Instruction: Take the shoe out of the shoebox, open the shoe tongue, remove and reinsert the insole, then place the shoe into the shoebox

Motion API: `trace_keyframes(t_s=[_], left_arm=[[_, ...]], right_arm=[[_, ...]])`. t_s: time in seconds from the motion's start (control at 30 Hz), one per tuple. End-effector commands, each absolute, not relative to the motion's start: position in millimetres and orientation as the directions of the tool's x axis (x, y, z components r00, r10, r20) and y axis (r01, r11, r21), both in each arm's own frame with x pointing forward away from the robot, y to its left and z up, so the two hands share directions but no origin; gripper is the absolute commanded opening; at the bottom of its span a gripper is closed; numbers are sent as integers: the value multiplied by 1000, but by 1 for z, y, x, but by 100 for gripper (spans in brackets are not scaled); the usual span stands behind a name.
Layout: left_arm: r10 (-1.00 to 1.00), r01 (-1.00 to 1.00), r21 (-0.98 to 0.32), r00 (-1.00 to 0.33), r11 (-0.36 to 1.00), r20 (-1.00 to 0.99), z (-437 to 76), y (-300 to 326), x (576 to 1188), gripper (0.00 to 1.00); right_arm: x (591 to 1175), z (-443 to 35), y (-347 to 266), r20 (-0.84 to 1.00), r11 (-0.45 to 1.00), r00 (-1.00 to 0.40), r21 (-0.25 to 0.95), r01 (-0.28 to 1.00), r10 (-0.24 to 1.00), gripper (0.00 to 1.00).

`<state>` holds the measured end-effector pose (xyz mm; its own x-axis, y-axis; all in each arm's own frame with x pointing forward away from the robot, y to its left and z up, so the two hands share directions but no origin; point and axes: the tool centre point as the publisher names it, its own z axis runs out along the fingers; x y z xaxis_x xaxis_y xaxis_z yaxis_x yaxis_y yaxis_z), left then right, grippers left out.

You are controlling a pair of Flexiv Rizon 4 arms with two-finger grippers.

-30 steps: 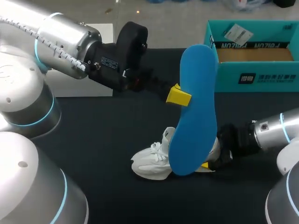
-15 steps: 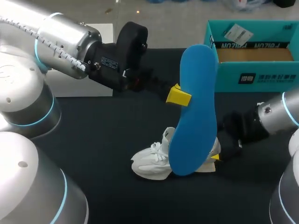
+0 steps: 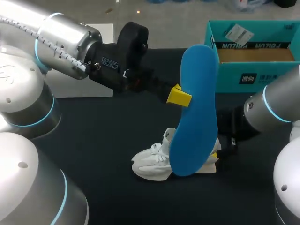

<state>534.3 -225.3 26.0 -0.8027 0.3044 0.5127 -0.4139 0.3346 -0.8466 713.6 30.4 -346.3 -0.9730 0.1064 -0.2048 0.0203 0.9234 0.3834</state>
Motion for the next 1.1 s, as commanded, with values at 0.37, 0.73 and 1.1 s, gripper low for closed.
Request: trace_keyframes(t_s=[0.37,0.73,1.1], left_arm=[[304,-414,-847,-803,333,512,25,-225,534,0],[304,-414,-847,-803,333,512,25,-225,534,0],[304,-414,-847,-803,333,512,25,-225,534,0]], right_arm=[[710,-351,38,-211,992,-971,84,95,110,100],[706,-357,40,-107,998,-993,23,51,53,100],[705,-357,38,-97,999,-994,28,41,43,100]])
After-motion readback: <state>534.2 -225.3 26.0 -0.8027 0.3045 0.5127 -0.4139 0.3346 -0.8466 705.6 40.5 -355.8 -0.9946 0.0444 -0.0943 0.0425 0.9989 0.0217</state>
